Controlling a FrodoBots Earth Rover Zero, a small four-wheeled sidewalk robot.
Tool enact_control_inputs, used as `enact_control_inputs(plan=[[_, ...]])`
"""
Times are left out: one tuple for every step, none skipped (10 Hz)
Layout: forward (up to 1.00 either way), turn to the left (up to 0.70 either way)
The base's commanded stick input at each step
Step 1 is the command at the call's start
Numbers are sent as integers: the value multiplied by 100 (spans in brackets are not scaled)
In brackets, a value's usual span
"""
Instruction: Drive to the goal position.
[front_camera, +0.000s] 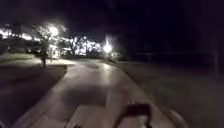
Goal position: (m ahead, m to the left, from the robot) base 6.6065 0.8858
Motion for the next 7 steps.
enact_control_inputs(plan=[[45, 4], [45, 13], [45, 25], [45, 27], [45, 27], [45, 27], [45, 25]])
